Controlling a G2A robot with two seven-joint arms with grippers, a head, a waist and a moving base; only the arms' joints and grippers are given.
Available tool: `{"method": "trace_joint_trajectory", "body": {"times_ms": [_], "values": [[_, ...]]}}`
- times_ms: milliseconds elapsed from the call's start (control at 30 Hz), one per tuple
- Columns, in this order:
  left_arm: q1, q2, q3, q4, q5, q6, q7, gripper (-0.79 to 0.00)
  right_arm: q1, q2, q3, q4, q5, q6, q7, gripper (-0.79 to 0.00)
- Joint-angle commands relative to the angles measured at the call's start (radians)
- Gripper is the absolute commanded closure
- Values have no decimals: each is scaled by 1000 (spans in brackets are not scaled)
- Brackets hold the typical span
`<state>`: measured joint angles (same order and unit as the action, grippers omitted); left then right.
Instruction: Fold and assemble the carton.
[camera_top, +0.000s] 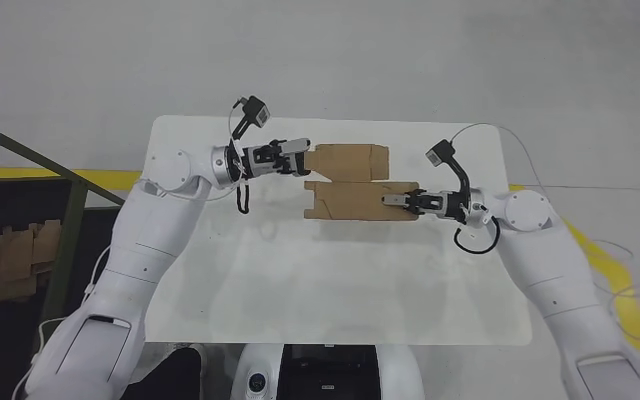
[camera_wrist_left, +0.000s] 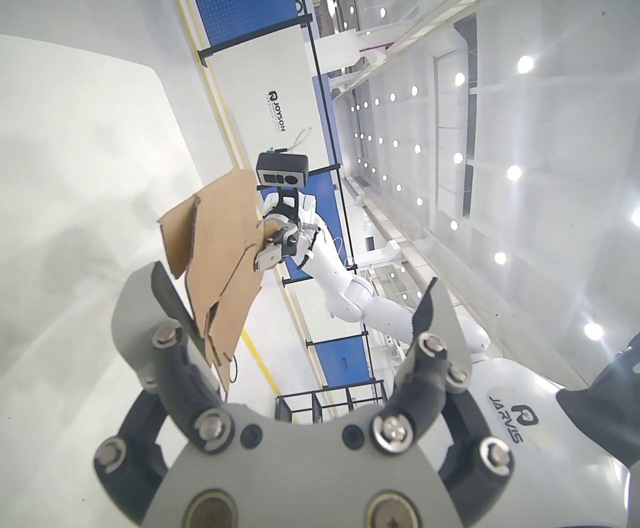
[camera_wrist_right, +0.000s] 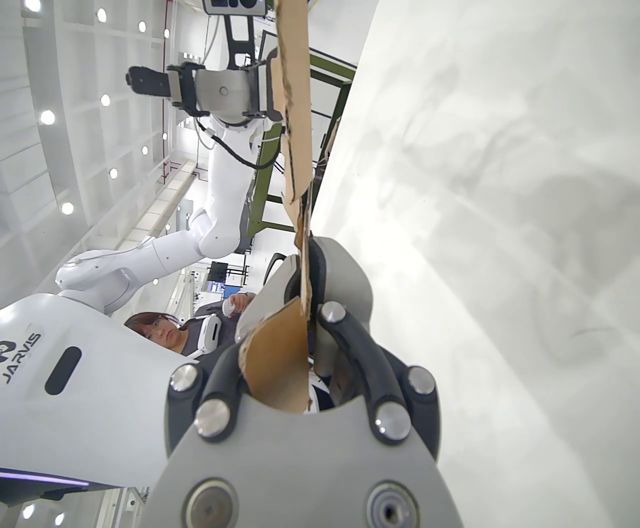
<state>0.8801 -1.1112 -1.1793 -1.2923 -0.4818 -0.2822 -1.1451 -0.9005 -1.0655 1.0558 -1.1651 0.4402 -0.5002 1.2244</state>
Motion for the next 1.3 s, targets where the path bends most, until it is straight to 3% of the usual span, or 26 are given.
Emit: {"method": "trace_joint_trajectory", "body": {"times_ms": [0,300,800,1267], "values": [[-1,1,-2,-13,0,3,-5,-785,2,-1,-2,3,-10,7,-9,0],[-6,-1,9,-35,-4,16,-3,-785,2,-6,-14,-9,5,13,-5,0],[-64,-17,68,50,31,4,24,-785,5,-13,-26,-3,27,36,12,0],[-56,-13,72,49,106,-11,32,-785,9,-15,-24,-5,17,44,9,0]]}}
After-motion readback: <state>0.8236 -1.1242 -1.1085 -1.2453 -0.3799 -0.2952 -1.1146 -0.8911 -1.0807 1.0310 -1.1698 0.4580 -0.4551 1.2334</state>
